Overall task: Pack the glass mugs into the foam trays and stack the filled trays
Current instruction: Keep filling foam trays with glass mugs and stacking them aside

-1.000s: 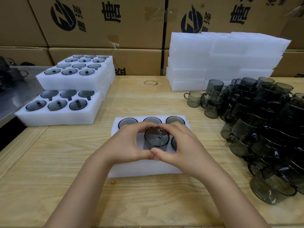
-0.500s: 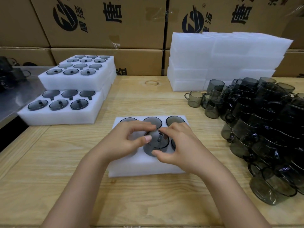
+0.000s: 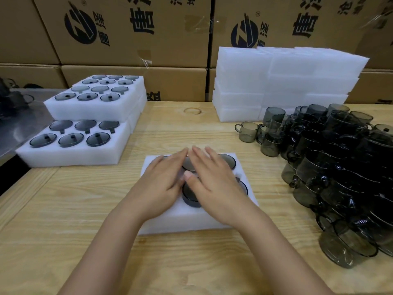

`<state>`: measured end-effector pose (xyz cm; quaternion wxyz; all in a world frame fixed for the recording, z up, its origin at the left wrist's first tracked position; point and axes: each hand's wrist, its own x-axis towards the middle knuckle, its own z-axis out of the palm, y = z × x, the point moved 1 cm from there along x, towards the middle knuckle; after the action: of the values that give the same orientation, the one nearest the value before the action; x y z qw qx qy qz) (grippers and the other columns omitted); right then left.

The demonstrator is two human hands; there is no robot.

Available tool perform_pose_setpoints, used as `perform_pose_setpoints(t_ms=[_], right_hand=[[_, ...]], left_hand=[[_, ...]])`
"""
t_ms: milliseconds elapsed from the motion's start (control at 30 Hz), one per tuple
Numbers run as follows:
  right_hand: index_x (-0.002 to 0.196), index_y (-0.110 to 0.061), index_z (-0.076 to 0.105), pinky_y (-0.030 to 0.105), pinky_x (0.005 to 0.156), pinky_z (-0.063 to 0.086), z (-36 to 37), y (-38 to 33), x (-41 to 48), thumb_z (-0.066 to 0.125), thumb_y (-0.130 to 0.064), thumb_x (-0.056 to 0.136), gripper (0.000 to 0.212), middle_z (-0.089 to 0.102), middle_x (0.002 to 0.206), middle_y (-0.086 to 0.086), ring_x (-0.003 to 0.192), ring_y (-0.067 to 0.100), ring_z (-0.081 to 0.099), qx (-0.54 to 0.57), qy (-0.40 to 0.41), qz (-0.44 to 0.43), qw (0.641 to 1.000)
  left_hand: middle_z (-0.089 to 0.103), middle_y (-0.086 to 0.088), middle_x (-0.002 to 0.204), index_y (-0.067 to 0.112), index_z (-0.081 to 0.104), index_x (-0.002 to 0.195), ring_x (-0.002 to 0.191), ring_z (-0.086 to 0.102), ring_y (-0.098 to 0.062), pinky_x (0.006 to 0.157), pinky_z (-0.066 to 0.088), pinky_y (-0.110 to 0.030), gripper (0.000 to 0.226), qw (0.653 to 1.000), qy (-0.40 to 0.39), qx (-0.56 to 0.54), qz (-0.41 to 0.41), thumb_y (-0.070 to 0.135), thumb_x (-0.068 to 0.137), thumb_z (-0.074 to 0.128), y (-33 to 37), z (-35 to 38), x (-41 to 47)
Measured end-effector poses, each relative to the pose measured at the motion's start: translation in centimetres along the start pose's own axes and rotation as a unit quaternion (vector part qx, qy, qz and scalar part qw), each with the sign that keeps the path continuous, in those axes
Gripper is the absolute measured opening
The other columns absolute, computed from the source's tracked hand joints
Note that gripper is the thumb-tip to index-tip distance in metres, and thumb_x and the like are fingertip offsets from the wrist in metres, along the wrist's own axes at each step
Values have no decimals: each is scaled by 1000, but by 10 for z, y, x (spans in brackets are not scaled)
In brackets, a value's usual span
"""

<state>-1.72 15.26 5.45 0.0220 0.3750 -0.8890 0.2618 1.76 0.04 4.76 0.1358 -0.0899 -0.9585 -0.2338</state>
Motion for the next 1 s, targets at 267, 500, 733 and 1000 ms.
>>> perform_pose_setpoints(t_ms=[267,500,733,1000], right_hand=[[149,-27,-10,50,113,-17,21,-2,11,5,-49,97,59,-17,156,-11,142,15,-24,-176,-145,40,973],[149,-27,-10,50,113,-16,20,0,11,4,-51,96,60,-14,157,-10,143,16,-21,-172,-148,42,973],[150,-29,9,44,116,-4,12,6,14,20,-62,92,68,11,157,-10,145,11,-1,-34,-143,37,988],[127,-9,52,30,87,40,-45,86,88,43,-26,97,36,54,130,8,113,24,52,51,166,229,958]], left_hand=[[49,-3,142,12,49,136,134,40,-19,112,26,-41,45,986,105,13,-131,8,92,52,-10,4,9],[66,8,108,18,67,107,110,58,-11,95,45,-25,21,835,278,-391,-269,8,91,57,-36,-5,5],[68,-4,96,7,62,109,81,66,-14,66,54,-18,24,755,239,-555,-253,-3,92,50,-57,9,5],[66,-11,91,8,65,106,69,67,-12,61,54,-18,25,756,227,-559,-253,-4,90,50,-66,12,11]])
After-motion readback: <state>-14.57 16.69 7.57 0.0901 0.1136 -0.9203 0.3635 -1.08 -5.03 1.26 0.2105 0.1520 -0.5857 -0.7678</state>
